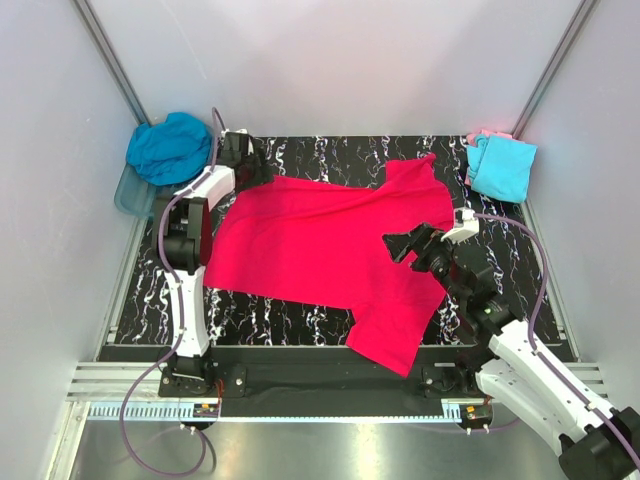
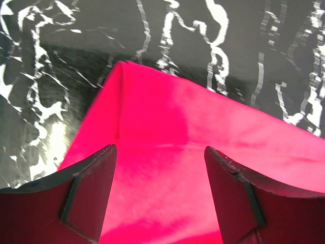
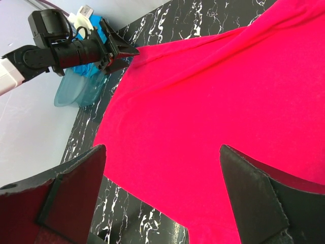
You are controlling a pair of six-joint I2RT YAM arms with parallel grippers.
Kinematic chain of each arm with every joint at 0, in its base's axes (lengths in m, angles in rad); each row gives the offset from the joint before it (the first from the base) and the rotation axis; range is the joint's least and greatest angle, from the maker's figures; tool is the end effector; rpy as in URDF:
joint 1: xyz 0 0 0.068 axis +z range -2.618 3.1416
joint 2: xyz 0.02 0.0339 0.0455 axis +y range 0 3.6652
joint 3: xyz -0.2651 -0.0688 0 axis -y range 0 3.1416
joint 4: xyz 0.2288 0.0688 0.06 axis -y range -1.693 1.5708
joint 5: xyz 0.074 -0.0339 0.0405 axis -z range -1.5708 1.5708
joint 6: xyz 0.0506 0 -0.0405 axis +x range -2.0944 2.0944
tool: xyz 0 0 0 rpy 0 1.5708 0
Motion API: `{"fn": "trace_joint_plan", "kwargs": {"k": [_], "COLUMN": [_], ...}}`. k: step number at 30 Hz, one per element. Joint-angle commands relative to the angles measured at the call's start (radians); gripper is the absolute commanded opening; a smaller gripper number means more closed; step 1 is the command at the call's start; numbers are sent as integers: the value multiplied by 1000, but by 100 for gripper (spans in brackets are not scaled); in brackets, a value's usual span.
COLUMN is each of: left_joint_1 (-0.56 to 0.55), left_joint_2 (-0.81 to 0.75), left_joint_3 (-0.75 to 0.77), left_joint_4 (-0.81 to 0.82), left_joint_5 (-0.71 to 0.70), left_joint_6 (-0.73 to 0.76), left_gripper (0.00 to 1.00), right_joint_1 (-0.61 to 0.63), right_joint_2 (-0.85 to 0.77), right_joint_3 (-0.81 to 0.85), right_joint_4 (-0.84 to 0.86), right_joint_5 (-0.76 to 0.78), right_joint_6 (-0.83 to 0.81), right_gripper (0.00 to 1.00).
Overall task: Fold and stack the t-shirts
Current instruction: Flatten the tshirt out
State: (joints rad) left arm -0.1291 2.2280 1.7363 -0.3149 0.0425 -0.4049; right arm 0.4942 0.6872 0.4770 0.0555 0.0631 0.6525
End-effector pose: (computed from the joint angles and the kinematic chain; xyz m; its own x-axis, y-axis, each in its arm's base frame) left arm 0.4937 -0.0663 0.1783 -0.7202 -0.3034 -0.6239 -0.1370 0.9438 -0.3008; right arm 0.1550 0.0799 0.2734 -0.3619 0.4933 -0.7910 -0.2502 0.7660 0.5922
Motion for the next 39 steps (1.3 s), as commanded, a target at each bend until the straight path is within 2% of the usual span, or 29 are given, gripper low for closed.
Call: {"fn": "trace_joint_plan", "kwargs": {"k": [1,3,6,13,30,39], "left_joint_1": [-9,-9,-9,-10,-4,13], "left_joint_2": [-71,-73,-70,-79,13,4], "left_joint_3": [-21,-32,-47,-77,58,37], "left_joint_4": [7,10,16,34,-1,-3], "left_joint_5": [-7,-10,-4,-15,-29,-29], "left_joint_6": [0,5,5,11,54,57], "left_gripper": [73,68,66,68,68,68], "right_joint_1": [7,7,7,7,9,7], "right_joint_2": [-23,-29,-35,-23,-18,-15], "right_joint_3": [11,11,9,8,2,2], "right_joint_4": [21,21,21,21,30,32], "right_joint_5": [29,30,38,30,20,21], "right_joint_6": [-4,-5,-8,-8,-10,-5], "right_gripper": [100,100,100,100,100,100]}}
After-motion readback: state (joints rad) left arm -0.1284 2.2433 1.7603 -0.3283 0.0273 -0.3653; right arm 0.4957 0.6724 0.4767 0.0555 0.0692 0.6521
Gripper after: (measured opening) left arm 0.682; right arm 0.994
